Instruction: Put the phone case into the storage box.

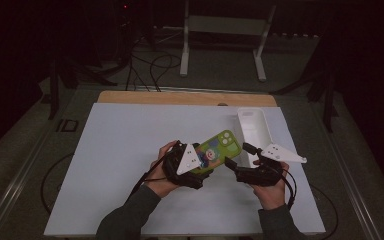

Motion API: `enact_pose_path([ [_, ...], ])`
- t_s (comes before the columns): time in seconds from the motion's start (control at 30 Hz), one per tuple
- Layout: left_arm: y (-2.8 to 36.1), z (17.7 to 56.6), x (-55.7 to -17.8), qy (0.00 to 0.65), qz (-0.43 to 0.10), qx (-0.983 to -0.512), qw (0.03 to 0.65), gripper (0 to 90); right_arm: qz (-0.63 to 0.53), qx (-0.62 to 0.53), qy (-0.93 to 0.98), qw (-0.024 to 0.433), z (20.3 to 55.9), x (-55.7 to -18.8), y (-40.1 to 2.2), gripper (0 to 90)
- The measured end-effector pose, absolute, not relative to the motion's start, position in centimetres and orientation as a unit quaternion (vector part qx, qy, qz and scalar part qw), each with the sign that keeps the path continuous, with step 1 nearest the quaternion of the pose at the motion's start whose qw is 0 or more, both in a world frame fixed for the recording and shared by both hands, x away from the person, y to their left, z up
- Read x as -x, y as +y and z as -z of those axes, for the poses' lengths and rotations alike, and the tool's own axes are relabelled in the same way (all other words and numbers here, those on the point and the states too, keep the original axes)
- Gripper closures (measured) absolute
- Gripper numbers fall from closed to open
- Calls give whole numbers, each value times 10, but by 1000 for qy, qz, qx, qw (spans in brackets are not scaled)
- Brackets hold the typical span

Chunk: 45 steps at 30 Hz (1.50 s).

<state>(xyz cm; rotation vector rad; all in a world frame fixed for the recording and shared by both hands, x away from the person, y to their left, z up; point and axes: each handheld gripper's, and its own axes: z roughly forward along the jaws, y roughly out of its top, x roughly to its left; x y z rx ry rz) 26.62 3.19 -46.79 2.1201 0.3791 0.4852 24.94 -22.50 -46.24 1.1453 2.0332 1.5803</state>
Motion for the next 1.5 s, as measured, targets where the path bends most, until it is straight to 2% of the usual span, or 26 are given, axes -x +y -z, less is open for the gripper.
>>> enact_pose_path([
  [0.27, 28, 467, -263, 140, -186, -855, 463, 162, -558, -403, 712, 142, 463, -251, -220, 262],
  [0.47, 27, 466, -262, 136, -183, -856, 464, 162, -554, -401, 717, 135, 463, -251, -216, 391],
  [0.57, 27, 466, -262, 136, -183, -856, 465, 161, -562, -399, 715, 120, 462, -251, -216, 471],
  [0.7, 25, 468, -262, 134, -180, -858, 462, 162, -584, -384, 711, 81, 462, -253, -219, 620],
  [0.73, 25, 468, -262, 134, -180, -858, 462, 161, -584, -384, 711, 81, 462, -253, -219, 620],
  [0.77, 23, 469, -263, 135, -179, -861, 457, 161, -592, -375, 710, 69, 462, -252, -219, 684],
  [0.83, 21, 471, -263, 136, -183, -862, 453, 161, -596, -366, 712, 66, 461, -251, -216, 724],
  [1.1, 16, 472, -264, 141, -193, -862, 446, 161, -602, -368, 707, 54, 462, -252, -217, 769],
  [1.2, 15, 474, -266, 145, -173, -868, 443, 159, -597, -366, 712, 57, 461, -251, -216, 777],
  [1.5, 17, 474, -270, 150, -155, -867, 449, 153, -593, -365, 714, 71, 458, -251, -217, 789],
])
